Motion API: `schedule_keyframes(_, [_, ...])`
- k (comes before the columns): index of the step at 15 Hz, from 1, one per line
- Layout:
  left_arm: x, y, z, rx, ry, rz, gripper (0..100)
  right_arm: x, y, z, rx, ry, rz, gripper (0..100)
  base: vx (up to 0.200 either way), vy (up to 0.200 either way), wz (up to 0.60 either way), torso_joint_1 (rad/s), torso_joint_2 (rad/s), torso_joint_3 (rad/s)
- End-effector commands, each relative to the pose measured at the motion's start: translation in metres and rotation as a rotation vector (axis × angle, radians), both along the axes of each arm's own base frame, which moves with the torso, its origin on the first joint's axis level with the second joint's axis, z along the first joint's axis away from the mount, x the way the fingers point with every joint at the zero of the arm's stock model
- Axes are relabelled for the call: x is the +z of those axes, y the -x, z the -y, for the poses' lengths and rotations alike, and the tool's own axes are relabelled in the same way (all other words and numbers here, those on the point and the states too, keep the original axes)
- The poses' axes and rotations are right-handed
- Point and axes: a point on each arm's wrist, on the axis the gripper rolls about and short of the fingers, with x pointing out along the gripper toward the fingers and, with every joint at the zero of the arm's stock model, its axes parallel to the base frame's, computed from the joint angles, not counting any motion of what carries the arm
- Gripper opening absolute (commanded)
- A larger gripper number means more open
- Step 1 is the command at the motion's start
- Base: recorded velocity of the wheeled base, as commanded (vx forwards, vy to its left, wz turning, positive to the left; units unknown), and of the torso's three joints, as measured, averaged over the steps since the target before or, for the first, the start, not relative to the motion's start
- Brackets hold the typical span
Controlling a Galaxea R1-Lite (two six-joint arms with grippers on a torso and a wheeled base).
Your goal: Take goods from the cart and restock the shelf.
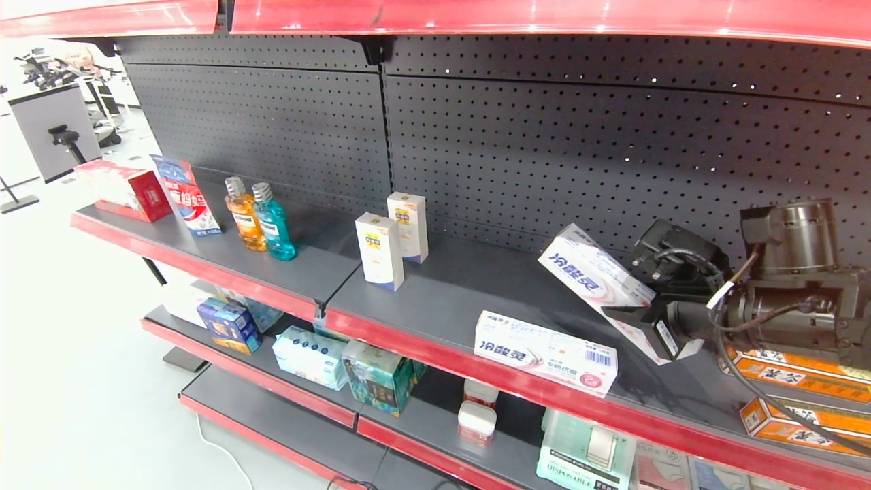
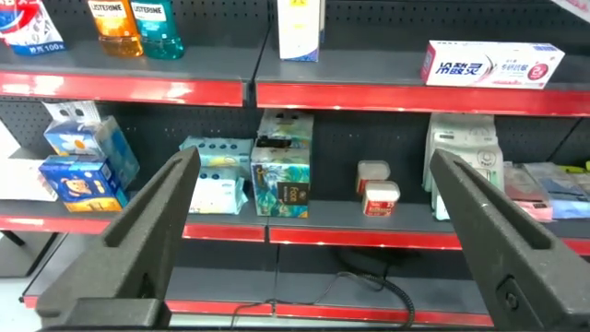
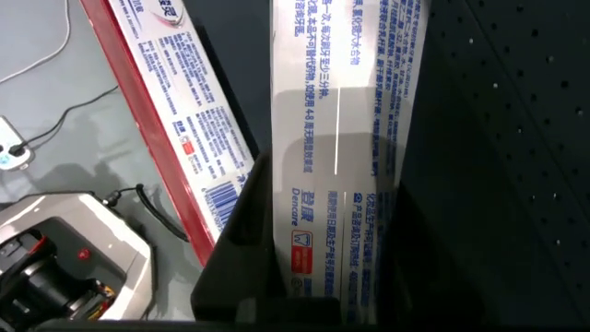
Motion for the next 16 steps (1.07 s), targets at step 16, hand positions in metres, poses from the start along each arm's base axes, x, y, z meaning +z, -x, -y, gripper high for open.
schedule_keyframes(16, [0.0,0.0,0.0,0.0,0.0,-0.001,100,-0.006,-0.073,0.0,0.101,0.037,0.051,0,0.0,0.0,0.0,0.0,0.0,0.0])
